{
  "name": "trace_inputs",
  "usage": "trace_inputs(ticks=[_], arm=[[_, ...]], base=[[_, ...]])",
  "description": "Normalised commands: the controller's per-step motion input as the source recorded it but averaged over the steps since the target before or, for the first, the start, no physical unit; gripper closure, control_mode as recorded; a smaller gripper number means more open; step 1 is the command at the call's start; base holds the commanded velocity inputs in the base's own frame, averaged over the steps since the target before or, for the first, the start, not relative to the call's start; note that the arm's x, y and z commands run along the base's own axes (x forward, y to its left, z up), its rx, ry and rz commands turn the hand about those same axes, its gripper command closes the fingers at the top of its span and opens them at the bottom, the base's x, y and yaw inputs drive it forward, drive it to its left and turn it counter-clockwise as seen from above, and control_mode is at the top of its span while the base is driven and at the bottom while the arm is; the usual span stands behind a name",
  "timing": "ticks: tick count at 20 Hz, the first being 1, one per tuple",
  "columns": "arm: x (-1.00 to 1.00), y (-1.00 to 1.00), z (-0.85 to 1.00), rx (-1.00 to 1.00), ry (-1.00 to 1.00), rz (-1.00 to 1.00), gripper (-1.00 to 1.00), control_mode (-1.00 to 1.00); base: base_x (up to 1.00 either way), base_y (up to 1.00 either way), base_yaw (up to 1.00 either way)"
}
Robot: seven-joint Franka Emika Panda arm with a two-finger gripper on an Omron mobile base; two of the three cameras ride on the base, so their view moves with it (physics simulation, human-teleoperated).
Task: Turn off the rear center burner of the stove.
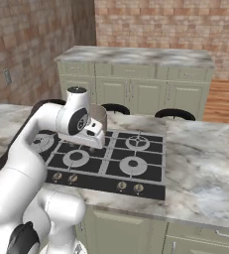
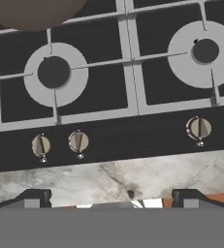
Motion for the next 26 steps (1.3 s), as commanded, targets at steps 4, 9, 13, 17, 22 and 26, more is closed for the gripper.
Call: trace_inputs(ticks=[4, 9, 13, 17, 22, 26], arm=[[-0.16, 0.04, -0.39, 0.0, 0.0, -0.02, -1.0, -1.0], [-0.07, 0.16, -0.32, 0.01, 0.0, 0.0, -1.0, -1.0], [-0.09, 0.06, -0.25, 0.02, 0.0, 0.0, -1.0, -1.0], [-0.01, 0.53, -0.32, -0.01, 0.01, 0.0, -1.0, -1.0], [-0.01, 0.3, -0.33, -0.01, 0.01, 0.0, -1.0, -1.0], [0.0, 0.32, -0.41, -0.09, 0.09, -0.04, -1.0, -1.0]], base=[[0.0, 0.0, 0.0], [0.0, 0.0, 0.0], [0.0, 0.0, 0.0], [0.0, 0.0, 0.0], [0.0, 0.0, 0.0], [0.0, 0.0, 0.0]])
